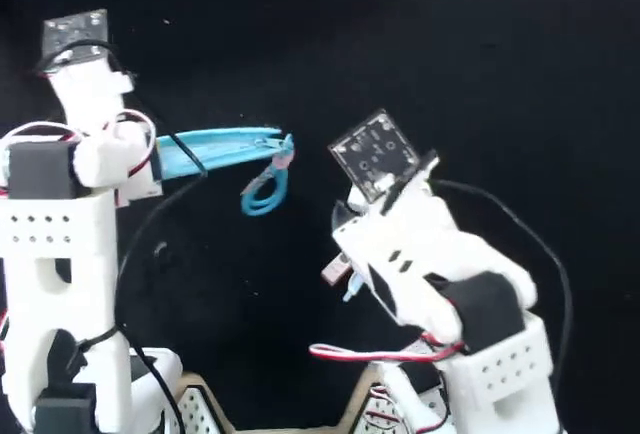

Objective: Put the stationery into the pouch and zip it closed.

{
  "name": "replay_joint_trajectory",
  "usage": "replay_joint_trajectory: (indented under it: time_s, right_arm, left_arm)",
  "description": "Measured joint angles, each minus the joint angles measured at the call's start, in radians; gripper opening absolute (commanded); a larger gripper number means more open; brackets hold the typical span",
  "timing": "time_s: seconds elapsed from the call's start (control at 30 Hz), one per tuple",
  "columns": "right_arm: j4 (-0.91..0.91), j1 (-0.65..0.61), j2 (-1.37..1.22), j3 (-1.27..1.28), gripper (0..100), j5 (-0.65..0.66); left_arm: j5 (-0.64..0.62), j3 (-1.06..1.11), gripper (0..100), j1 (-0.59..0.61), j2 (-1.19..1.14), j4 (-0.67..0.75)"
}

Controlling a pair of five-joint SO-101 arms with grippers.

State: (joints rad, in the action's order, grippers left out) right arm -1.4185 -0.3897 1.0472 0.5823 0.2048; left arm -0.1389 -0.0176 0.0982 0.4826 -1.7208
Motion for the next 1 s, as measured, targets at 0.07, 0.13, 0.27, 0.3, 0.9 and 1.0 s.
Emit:
replay_joint_trajectory:
  time_s: [0.07, 0.13, 0.27, 0.3, 0.9, 1.0]
  right_arm:
    - [0.075, -0.008, 0.006, 0.063, 13.6, 0.015]
    - [0.161, -0.044, 0.006, 0.129, 16.2, 0.04]
    - [0.396, -0.147, 0.006, 0.265, 24.6, 0.064]
    - [0.459, -0.15, 0.006, 0.305, 24.7, 0.064]
    - [1.151, -0.157, 0.006, 0.723, 10.8, 0.014]
    - [1.155, -0.155, 0.006, 0.723, 3.1, 0.014]
  left_arm:
    - [-0.002, 0.026, 3, -0.012, 0.0, 0.0]
    - [0.0, 0.028, 3, -0.017, -0.012, 0.0]
    - [0.0, 0.028, 3, -0.02, -0.012, 0.0]
    - [0.0, 0.028, 3, -0.02, -0.012, 0.0]
    - [0.006, 0.028, 3, -0.026, -0.012, 0.0]
    - [0.006, 0.028, 3, -0.026, -0.012, 0.0]
